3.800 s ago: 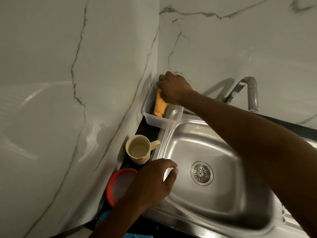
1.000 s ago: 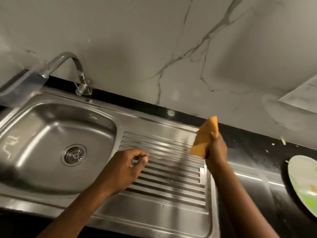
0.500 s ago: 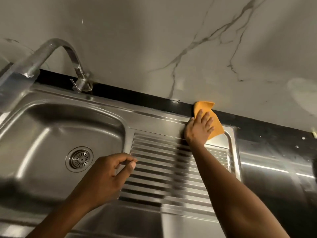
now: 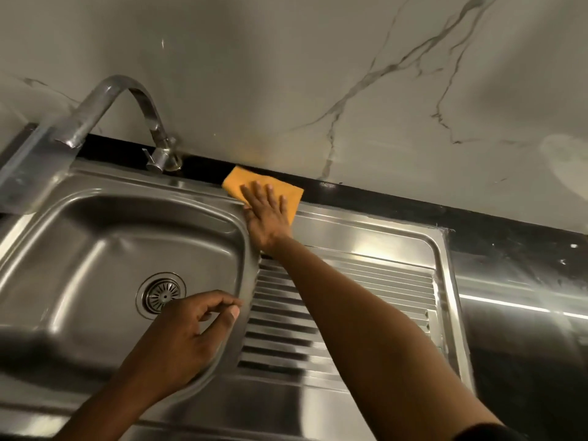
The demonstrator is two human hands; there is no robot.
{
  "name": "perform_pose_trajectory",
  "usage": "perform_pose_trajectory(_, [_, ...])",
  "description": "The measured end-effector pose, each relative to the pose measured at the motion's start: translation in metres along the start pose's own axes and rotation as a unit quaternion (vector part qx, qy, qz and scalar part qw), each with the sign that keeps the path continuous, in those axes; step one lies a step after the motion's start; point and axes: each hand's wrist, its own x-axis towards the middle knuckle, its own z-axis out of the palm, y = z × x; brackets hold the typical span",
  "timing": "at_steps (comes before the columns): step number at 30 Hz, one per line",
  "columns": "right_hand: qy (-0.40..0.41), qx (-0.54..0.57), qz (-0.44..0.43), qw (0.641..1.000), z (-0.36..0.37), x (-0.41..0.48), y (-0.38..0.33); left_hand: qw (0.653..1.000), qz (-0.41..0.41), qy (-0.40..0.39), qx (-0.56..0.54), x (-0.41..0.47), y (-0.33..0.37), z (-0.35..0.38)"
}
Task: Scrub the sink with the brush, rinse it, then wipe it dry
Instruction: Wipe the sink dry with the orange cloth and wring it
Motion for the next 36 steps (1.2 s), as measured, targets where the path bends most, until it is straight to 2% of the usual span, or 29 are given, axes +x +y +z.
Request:
perform_pose_trajectory(2, [-0.053,0.187,0.021,0.981,-0.016,-0.015,-0.016,1.0,0.001,0.002,-0.006,-0.004,0.005,0.004])
perform_pose_trajectory(4, [-0.071,0.36,0.061,0.928,-0.024,-0.034,-0.03,1.0,0.007,0.002,-0.009,-0.009,0.012,0.009])
perform_pose_trajectory(9, [-0.028,0.502,0.119,0.856,-0.052,-0.085,-0.011,0.999,0.021,-0.003,-0.03,-0.012,0.029,0.027])
perform_pose_trajectory(11, [0.009,0.555,0.112,0.824,-0.078,-0.105,0.016,0.999,0.027,-0.014,-0.038,-0.013,0.035,0.035])
perform_pose_trajectory(13, [0.071,0.572,0.104,0.811,-0.112,-0.123,0.047,0.998,0.035,-0.023,-0.046,-0.012,0.04,0.043])
perform_pose_trajectory(14, [0.106,0.559,0.104,0.816,-0.13,-0.134,0.06,0.998,0.039,-0.025,-0.051,-0.012,0.041,0.047])
perform_pose_trajectory(16, [0.184,0.479,0.121,0.85,-0.163,-0.148,0.097,0.997,0.042,-0.028,-0.056,-0.011,0.045,0.056])
perform_pose_trajectory(19, [0.261,0.273,0.139,0.915,-0.202,-0.17,0.159,0.997,0.044,-0.03,-0.057,-0.009,0.05,0.07])
perform_pose_trajectory(21, [0.231,0.112,0.123,0.959,-0.218,-0.183,0.202,0.997,0.044,-0.04,-0.054,-0.01,0.053,0.081])
perform_pose_trajectory(23, [0.143,-0.02,0.116,0.983,-0.226,-0.195,0.24,0.996,0.044,-0.052,-0.051,-0.012,0.057,0.094])
perform_pose_trajectory(25, [0.042,-0.104,0.102,0.988,-0.224,-0.204,0.268,0.996,0.046,-0.056,-0.045,-0.014,0.06,0.104])
perform_pose_trajectory(27, [-0.016,-0.158,0.089,0.983,-0.21,-0.216,0.289,0.997,0.045,-0.055,-0.043,-0.018,0.063,0.113])
perform_pose_trajectory(31, [-0.008,-0.218,0.052,0.974,-0.18,-0.255,0.301,0.997,0.045,-0.053,-0.044,-0.028,0.068,0.127])
perform_pose_trajectory(36, [0.003,-0.192,0.037,0.981,-0.157,-0.315,0.289,0.996,0.052,-0.059,-0.035,-0.044,0.076,0.137])
